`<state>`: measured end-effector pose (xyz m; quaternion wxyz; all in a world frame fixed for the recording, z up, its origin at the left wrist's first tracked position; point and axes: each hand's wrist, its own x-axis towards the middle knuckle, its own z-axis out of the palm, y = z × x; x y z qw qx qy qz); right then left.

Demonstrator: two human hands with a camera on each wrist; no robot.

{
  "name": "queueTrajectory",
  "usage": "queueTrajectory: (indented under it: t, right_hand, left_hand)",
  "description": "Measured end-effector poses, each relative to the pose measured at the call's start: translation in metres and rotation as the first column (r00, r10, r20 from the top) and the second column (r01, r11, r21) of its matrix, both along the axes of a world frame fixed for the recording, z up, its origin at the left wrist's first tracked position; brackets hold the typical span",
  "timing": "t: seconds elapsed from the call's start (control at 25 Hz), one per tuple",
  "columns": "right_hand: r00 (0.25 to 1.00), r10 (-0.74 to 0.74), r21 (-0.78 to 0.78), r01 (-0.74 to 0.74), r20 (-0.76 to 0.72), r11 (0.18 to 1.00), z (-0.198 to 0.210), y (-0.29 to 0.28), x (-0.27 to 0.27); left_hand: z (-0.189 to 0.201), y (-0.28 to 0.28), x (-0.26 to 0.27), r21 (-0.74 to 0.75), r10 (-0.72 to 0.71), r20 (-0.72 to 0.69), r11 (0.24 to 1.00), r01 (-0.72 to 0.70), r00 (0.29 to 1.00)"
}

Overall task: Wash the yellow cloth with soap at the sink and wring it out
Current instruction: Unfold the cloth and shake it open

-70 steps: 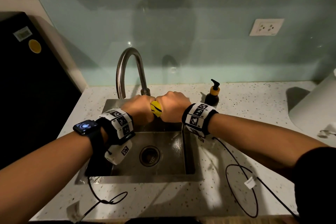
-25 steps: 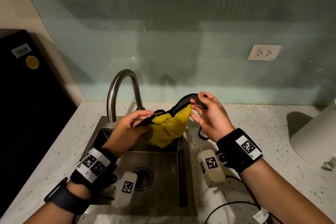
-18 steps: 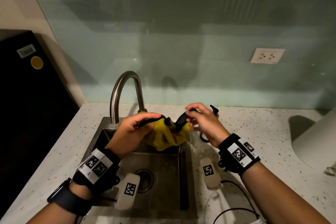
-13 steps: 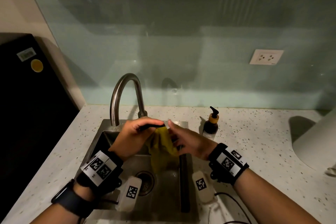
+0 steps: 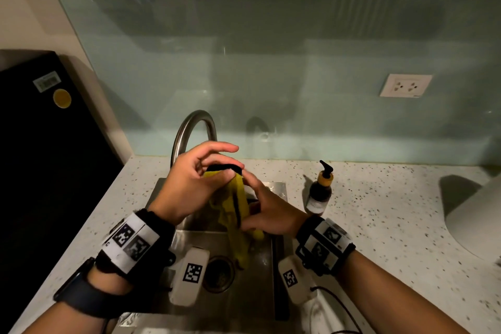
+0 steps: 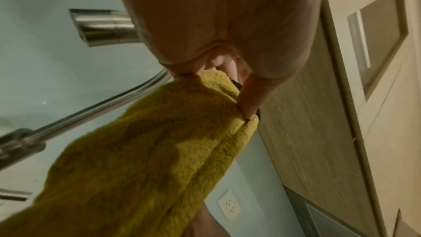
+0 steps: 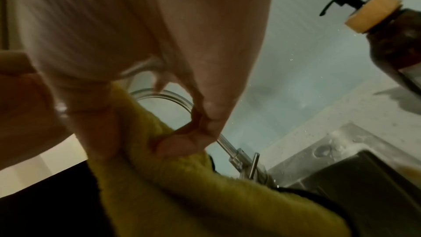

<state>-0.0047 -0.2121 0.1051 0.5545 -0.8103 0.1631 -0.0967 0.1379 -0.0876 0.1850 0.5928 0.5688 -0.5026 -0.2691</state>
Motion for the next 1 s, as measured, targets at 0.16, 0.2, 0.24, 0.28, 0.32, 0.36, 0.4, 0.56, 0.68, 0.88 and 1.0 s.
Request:
queueTrajectory:
  t: [0.16,0.2,0.24,0.28,0.32,0.36,0.4,0.56,0.68,0.88,1.0]
  right_hand:
    - [0.991,-0.092,-0.141,0.079,-0.093,0.987,0.0,-0.018,0.001]
    - [0.974,-0.223,-0.187,0.214,-0.033,0.959,0.002,-0.022,0.0]
    - [0.946,-0.319,-0.238,0.324,0.059,0.916,-0.002,-0.026,-0.002]
    - [0.934,-0.321,-0.326,0.355,0.156,0.876,-0.004,-0.028,-0.007]
    - [0.924,-0.288,-0.404,0.371,0.252,0.836,-0.003,-0.026,-0.013]
    - [0.905,-0.256,-0.451,0.395,0.338,0.8,-0.002,-0.023,-0.017]
    - [0.89,-0.208,-0.496,0.405,0.405,0.768,-0.004,-0.021,-0.016]
    - [0.888,-0.025,-0.528,0.295,0.459,0.797,-0.004,-0.007,-0.013]
    - [0.898,0.13,-0.638,0.189,0.419,0.746,-0.006,0.001,-0.016]
    - [0.946,0.242,-0.766,0.012,0.218,0.643,-0.017,-0.003,-0.029]
    - [0.937,0.181,-0.683,0.078,0.299,0.726,-0.012,-0.002,-0.033]
  left_hand:
    - [-0.002,0.007,0.008,-0.001,-0.053,0.111,0.999,0.054,0.992]
    - [-0.004,0.01,0.01,0.023,-0.114,0.139,0.993,0.112,0.984]
    - [-0.007,0.012,0.012,0.076,-0.2,0.143,0.979,0.191,0.969]
    - [-0.01,0.014,0.012,0.145,-0.291,0.11,0.951,0.274,0.95]
    - [-0.015,0.014,0.012,0.202,-0.33,0.066,0.929,0.312,0.942]
    - [-0.019,0.011,0.01,0.231,-0.296,0.045,0.932,0.279,0.954]
    - [-0.024,0.006,0.008,0.241,-0.188,0.046,0.955,0.172,0.981]
    - [-0.03,-0.014,-0.002,0.347,0.128,-0.168,0.936,-0.063,0.978]
    - [-0.031,-0.025,-0.003,0.408,0.172,-0.289,0.912,-0.042,0.942]
    - [-0.044,-0.026,-0.001,0.4,-0.016,-0.43,0.893,0.207,0.903]
    - [-0.049,-0.025,-0.004,0.385,0.084,-0.473,0.915,0.12,0.877]
